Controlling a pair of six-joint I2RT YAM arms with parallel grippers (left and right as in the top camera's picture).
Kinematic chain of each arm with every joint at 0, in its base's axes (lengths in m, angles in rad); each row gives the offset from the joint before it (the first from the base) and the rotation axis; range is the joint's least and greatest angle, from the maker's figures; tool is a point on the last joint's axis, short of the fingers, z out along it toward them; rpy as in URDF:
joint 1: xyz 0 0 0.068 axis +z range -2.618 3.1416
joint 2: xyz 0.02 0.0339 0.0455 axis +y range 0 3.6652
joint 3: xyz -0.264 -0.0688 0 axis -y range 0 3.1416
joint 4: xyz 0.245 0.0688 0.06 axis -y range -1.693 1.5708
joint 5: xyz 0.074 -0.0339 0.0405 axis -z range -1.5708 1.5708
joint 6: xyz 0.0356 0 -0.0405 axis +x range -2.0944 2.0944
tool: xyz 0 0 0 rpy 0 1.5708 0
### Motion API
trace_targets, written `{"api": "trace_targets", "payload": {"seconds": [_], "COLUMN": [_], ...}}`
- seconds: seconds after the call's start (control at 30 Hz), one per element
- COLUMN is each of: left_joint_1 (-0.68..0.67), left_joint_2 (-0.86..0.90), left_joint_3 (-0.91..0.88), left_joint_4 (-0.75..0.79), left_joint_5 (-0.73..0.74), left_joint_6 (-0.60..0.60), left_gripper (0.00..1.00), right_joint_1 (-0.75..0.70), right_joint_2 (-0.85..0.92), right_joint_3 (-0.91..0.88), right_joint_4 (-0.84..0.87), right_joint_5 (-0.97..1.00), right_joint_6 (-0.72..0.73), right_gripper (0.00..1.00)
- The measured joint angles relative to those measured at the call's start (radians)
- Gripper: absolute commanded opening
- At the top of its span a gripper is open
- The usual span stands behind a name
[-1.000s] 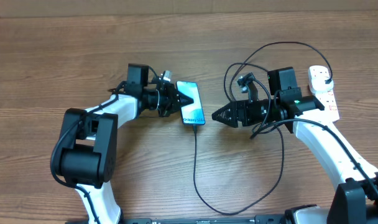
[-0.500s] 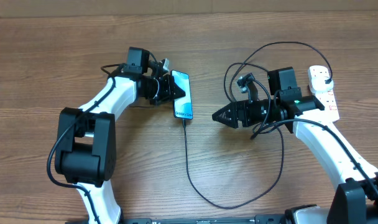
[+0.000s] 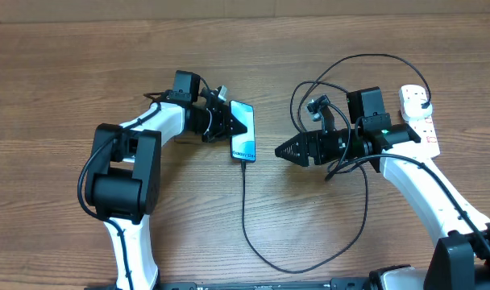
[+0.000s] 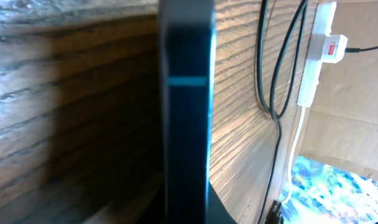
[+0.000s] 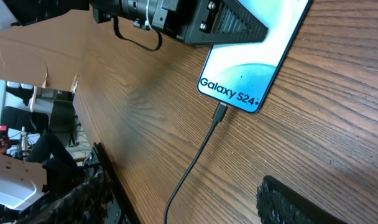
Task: Plug charger to phone and switch on socket
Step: 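Lower the phone onto the table with the left gripper and release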
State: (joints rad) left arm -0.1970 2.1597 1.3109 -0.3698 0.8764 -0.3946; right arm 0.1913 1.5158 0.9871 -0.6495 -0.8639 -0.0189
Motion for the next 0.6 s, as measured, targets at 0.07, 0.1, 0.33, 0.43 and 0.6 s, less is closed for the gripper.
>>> {"api": "trace_targets", "payload": {"seconds": [0.07,0.1,0.33,0.43,0.6], "left_joint_1": [0.000,0.000,-0.005,-0.009,-0.012], "left_joint_2": [0.003,0.005,0.006,0.005,0.002], "left_joint_3": [0.000,0.001,0.029,0.039,0.042], "left_joint_4": [-0.001,-0.003,-0.054,-0.072,-0.086], "left_joint_5": [-0.006,-0.014,-0.048,-0.068,-0.110], "left_joint_6": [0.002,0.003,-0.025,-0.043,-0.079], "left_gripper": [0.36,0.40,0.48,0.45,0.24], "right_joint_1": [0.000,0.000,0.000,0.000,0.000], "right_joint_2": [0.000,0.000,0.000,0.000,0.000], "right_joint_3": [0.000,0.000,0.000,0.000,0.000], "right_joint_4": [0.000,0.000,-0.003,-0.004,-0.010], "right_joint_5": [0.000,0.000,0.000,0.000,0.000], "right_joint_6": [-0.001,-0.001,0.000,-0.001,0.000], "right_gripper": [0.78,0.78,0.78,0.78,0.78]}}
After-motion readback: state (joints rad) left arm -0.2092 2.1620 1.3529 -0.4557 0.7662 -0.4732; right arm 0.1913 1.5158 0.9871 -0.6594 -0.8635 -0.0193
